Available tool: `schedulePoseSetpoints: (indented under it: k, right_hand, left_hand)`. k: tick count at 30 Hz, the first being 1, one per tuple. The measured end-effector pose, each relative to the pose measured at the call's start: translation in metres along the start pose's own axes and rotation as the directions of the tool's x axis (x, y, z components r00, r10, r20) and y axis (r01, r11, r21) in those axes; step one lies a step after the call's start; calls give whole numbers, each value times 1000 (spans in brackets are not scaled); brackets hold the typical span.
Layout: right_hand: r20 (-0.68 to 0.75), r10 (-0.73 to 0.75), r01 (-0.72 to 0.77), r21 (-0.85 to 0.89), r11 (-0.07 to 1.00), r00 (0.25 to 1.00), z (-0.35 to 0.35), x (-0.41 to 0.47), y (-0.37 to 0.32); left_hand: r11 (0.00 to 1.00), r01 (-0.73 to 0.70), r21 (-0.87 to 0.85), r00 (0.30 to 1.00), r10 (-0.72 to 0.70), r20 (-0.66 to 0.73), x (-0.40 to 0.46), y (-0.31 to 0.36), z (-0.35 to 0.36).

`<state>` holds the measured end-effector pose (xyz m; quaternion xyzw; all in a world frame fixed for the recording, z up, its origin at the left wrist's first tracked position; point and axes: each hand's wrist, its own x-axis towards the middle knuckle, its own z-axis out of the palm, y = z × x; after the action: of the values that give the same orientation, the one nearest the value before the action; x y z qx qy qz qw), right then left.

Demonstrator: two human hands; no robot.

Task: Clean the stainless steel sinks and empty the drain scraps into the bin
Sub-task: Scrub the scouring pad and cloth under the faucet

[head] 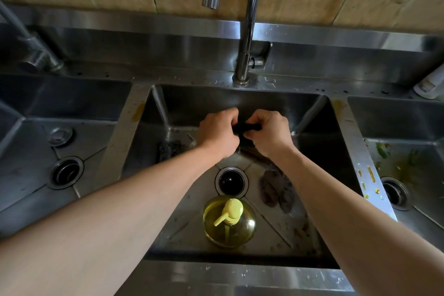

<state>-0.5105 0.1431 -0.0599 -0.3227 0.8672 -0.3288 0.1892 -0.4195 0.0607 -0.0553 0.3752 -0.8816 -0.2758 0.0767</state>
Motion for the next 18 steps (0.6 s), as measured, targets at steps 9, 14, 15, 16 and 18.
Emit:
schedulePoseSetpoints:
  k: [9, 14, 15, 16, 18]
  right_hand:
    - [-6, 14, -14, 9, 1000, 1000, 12, 6, 9]
    - [-12, 35, -35, 17, 999, 999, 18, 11, 12]
    - [-7, 39, -39, 20, 999, 999, 19, 12, 14]
    - [3, 49, -49, 33, 998, 999, 19, 12, 15]
    - [39, 69, -73, 83, 994, 997, 15, 11, 19]
  left_hand:
    - [991, -111, 78, 991, 116, -61, -3, -6, 12]
    - [985, -141, 99, 987, 148, -69, 2, -10, 18]
    - [987, -130, 92, 989, 135, -59, 3, -11, 19]
    - [993, -104, 64, 994, 106, -35, 6, -14, 20]
    - [998, -9, -67, 998, 13, 55, 12, -21, 21]
